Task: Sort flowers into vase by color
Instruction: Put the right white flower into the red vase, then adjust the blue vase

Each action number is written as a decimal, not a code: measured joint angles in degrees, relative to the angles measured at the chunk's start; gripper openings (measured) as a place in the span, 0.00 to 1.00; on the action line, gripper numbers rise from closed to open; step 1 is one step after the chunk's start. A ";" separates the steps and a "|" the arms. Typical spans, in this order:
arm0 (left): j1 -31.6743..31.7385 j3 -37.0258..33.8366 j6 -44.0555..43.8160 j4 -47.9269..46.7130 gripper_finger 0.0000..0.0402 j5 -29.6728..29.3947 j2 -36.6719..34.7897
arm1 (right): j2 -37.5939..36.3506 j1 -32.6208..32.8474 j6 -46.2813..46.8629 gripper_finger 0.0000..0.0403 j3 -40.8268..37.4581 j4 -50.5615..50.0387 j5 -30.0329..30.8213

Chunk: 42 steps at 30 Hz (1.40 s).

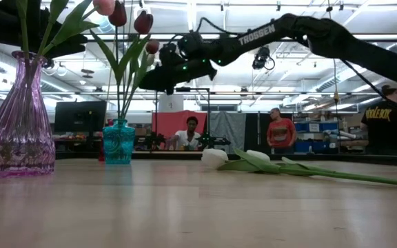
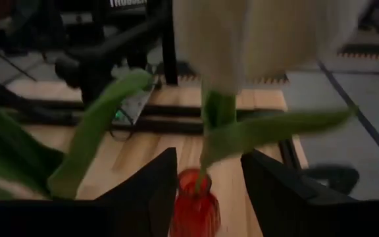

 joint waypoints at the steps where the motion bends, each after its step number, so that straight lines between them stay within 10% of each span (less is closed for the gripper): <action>1: 0.01 0.00 -0.06 -0.26 0.45 0.00 0.00 | -0.62 0.00 -1.33 0.46 -0.01 -2.51 1.02; 11: 5.04 -0.02 -7.74 -2.30 0.45 -10.49 3.76 | -7.65 -2.41 -6.92 0.45 -0.06 -24.84 8.00; 35: 27.04 10.82 -5.82 -5.23 0.45 16.15 12.46 | -21.26 0.43 -4.74 0.41 -1.02 -35.66 22.38; 42: 27.91 6.88 -7.38 -5.24 0.45 16.13 12.42 | -27.98 5.86 -2.63 0.41 -18.58 -27.58 25.39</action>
